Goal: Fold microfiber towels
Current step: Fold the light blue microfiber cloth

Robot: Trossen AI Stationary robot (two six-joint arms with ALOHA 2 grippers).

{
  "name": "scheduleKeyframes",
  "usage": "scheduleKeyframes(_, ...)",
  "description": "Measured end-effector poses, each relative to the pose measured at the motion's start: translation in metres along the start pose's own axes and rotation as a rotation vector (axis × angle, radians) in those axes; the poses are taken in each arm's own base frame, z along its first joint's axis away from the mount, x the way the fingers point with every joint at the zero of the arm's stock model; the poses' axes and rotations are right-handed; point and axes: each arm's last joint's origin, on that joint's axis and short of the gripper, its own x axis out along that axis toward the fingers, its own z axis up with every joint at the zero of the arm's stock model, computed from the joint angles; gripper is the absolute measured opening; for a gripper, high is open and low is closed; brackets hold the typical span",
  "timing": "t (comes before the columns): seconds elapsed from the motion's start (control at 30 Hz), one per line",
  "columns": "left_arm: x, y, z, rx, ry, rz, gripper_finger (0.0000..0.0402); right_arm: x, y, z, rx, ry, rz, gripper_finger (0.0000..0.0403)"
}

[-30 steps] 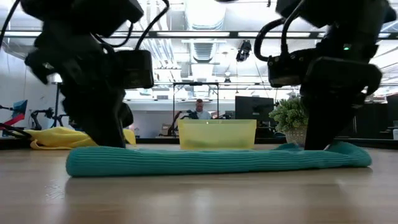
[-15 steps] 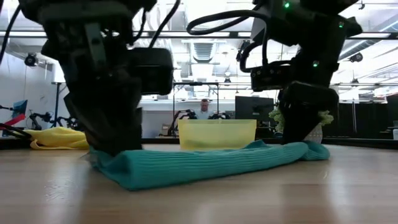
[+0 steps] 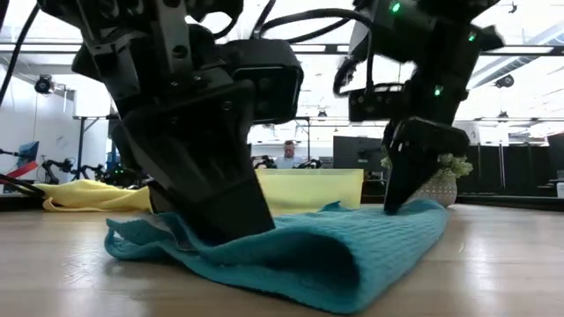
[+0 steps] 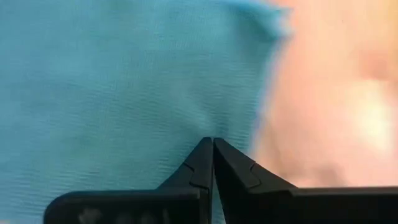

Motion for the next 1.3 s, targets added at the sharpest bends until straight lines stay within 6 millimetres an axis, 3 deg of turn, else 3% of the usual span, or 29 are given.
scheduleKeyframes(0.1, -0.015, -0.007, 0.004, 0.023, -0.053, 0.039, 0.0000, -0.028, 0.001, 0.000, 0.053, -0.108, -0.059, 0.0008)
scheduleKeyframes(0.23, -0.043, -0.024, 0.019, 0.092, -0.191, 0.067, 0.0000, -0.056, 0.011, -0.005, 0.140, -0.214, 0.021, 0.0008)
scheduleKeyframes(0.3, -0.050, -0.020, 0.027, 0.109, -0.210, 0.096, 0.0000, -0.064, 0.019, -0.008, 0.203, -0.252, 0.073, 0.0008)
scheduleKeyframes(0.4, -0.051, 0.000, 0.038, 0.136, -0.190, 0.134, 0.0000, -0.069, 0.034, -0.010, 0.310, -0.311, 0.156, 0.0008)
scheduleKeyframes(0.63, -0.064, 0.064, 0.081, 0.160, -0.222, 0.228, 0.0000, -0.044, 0.075, -0.004, 0.518, -0.420, 0.333, 0.0008)
scheduleKeyframes(0.87, -0.083, 0.108, 0.111, 0.241, -0.236, 0.232, 0.0000, -0.007, 0.112, -0.015, 0.728, -0.452, 0.370, 0.0008)
scheduleKeyframes(1.1, -0.082, 0.129, 0.113, 0.332, -0.175, 0.182, 0.0000, 0.009, 0.152, -0.018, 0.716, -0.352, 0.449, 0.0008)
scheduleKeyframes(1.3, -0.067, 0.140, 0.107, 0.349, -0.126, 0.179, 0.0000, 0.012, 0.161, -0.014, 0.719, -0.232, 0.402, 0.0008)
